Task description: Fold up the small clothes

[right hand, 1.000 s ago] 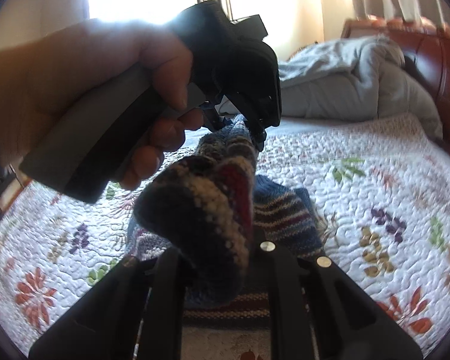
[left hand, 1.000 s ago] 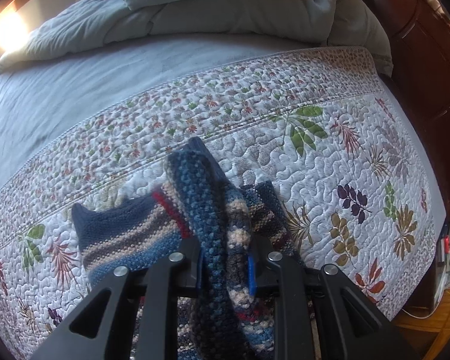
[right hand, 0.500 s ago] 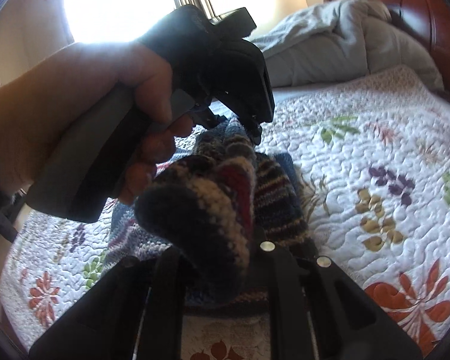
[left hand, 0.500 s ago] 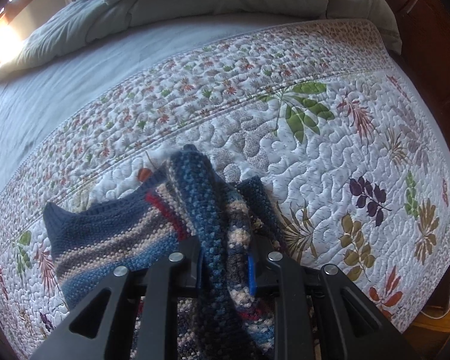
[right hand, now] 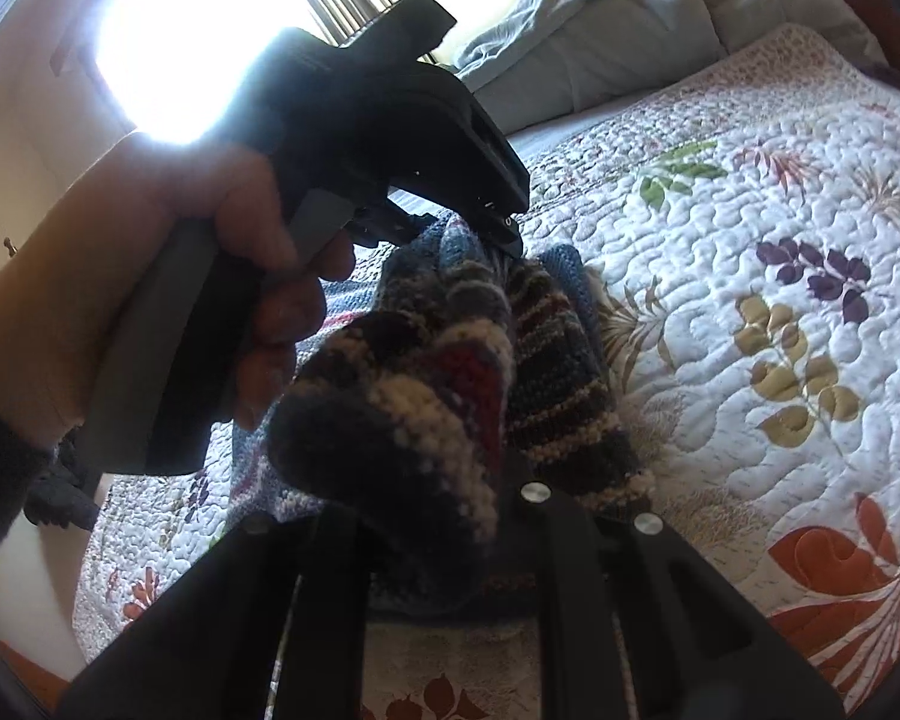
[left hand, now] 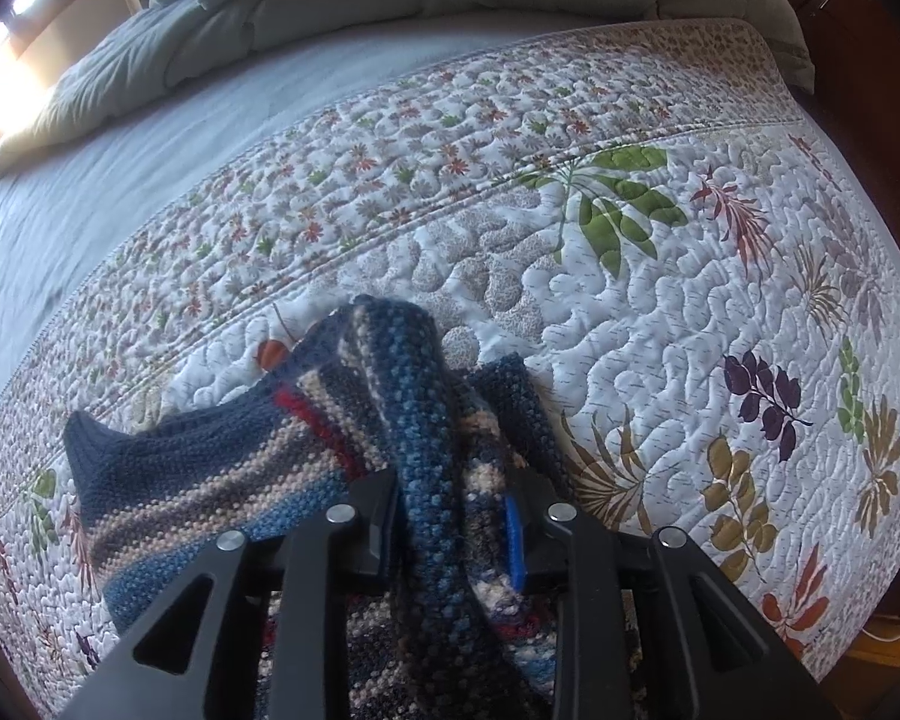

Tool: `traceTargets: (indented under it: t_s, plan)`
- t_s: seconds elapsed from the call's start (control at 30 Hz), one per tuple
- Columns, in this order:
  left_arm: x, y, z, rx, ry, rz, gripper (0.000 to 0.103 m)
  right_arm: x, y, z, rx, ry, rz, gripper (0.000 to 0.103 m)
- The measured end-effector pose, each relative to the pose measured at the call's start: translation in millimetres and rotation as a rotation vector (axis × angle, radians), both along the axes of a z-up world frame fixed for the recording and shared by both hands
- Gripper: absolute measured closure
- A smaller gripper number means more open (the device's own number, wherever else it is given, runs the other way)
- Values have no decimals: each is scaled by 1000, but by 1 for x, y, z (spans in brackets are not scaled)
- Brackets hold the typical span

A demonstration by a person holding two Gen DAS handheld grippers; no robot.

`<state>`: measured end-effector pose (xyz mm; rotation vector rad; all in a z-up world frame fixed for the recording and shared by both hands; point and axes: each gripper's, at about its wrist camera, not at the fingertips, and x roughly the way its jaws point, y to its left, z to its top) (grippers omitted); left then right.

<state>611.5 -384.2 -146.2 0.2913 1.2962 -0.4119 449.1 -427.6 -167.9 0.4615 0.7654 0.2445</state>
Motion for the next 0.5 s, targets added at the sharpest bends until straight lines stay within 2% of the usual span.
traceTargets:
  t_s: [0.07, 0.1, 0.17, 0.2, 0.23, 0.3, 0.37, 0.4, 0.5]
  plan:
    - [-1, 0, 1, -12, 3, -2, 70, 1, -2, -3, 26, 10, 7, 90]
    - [-1, 0, 2, -21, 3, -1, 54, 2, -3, -6, 42, 16, 12, 84]
    - [0, 0, 14, -47, -24, -10, 38, 3, -8, -14, 86, 45, 15, 77]
    - [0, 1, 20, -52, -50, -5, 32, 5, -10, -18, 108, 59, 16, 68]
    - [2, 3, 28, -63, -68, -1, 29, 5, -14, -22, 138, 74, 16, 61]
    - [7, 13, 41, -100, -77, 21, 28, 7, -20, -29, 191, 89, 19, 58]
    - [10, 29, 54, -142, -93, 57, 27, 8, -29, -34, 285, 98, 31, 48]
    - [9, 41, 60, -173, -100, 75, 27, 8, -34, -37, 339, 103, 37, 39]
    - [-11, 81, 74, -256, -135, 95, 22, 10, -47, -42, 450, 126, 43, 35]
